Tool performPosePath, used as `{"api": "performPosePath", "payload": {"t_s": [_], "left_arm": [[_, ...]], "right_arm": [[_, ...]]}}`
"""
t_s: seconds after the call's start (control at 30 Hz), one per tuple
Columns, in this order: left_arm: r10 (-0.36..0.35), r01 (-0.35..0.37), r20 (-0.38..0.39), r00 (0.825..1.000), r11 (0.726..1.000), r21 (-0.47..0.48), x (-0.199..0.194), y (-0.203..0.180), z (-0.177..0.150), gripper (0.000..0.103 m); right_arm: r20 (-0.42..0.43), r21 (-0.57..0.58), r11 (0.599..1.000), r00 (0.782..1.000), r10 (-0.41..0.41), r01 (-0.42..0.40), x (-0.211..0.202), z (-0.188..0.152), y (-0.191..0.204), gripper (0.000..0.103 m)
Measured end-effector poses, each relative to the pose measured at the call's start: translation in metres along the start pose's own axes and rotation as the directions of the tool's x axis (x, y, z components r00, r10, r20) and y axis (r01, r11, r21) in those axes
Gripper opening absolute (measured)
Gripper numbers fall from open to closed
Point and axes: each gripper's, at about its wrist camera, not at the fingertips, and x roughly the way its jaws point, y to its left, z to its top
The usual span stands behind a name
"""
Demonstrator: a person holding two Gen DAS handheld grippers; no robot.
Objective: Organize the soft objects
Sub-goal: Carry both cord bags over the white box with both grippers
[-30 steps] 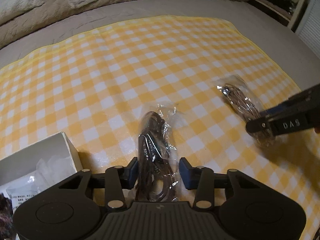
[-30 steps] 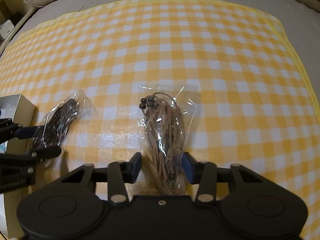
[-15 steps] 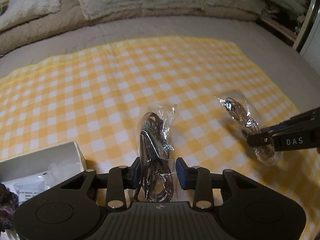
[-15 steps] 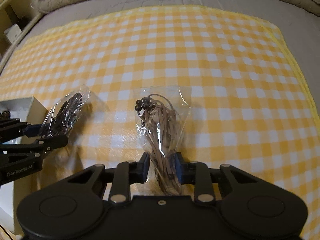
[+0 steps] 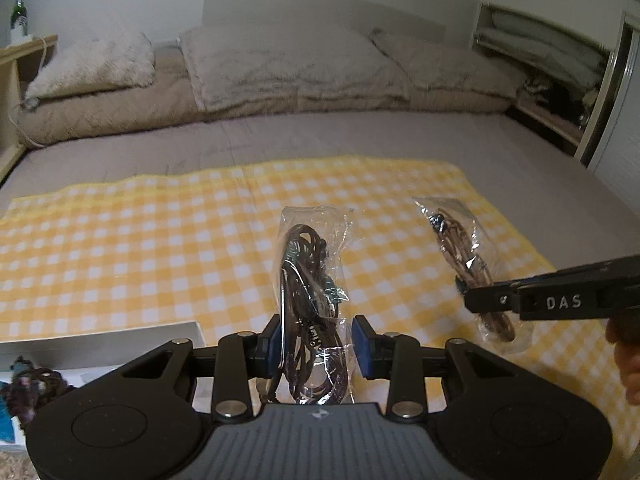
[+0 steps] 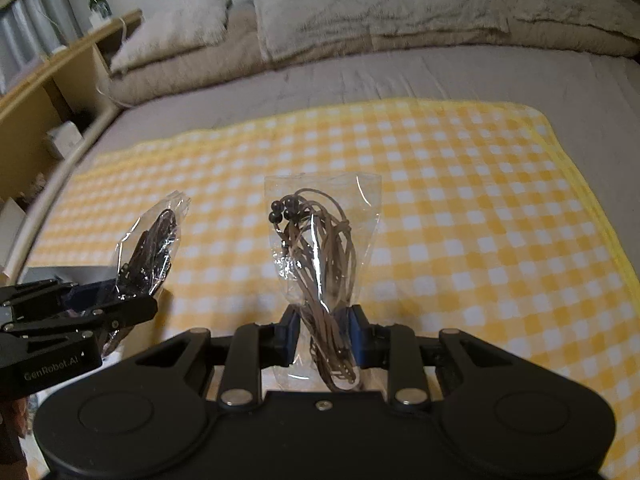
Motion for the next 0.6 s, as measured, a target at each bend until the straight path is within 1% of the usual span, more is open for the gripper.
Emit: {"api": "performPosePath", "payload": {"t_s": [0.1, 0.27, 0.4, 0.6], "left_arm": [[0.007, -0.007, 0.028, 1.000, 1.000, -0.004, -0.017, 0.000, -0.002, 0.038], [0.021, -0.020, 0.056, 0.998, 1.000, -0.022, -0.039, 0.010, -0.005, 0.038], [0.043, -0.040, 0.063, 0.997, 0.998, -0.047, -0.056, 0.021, -0.010, 0.038], [0.074, -0.070, 0.045, 0.996, 0.994, -0.086, -0.075, 0.039, -0.023, 0.038]], "right_arm": [[0.027, 0.003, 1.000, 1.000, 0.007, -0.007, -0.011, 0.002, 0.012, 0.027], [0.060, 0.037, 0.999, 0.998, 0.026, -0.028, -0.024, -0.009, 0.024, 0.027], [0.043, 0.032, 0.998, 0.997, 0.060, -0.062, -0.017, -0.015, 0.031, 0.027], [0.009, 0.041, 0.993, 0.994, 0.108, -0.108, -0.013, -0.026, 0.051, 0.027]]}}
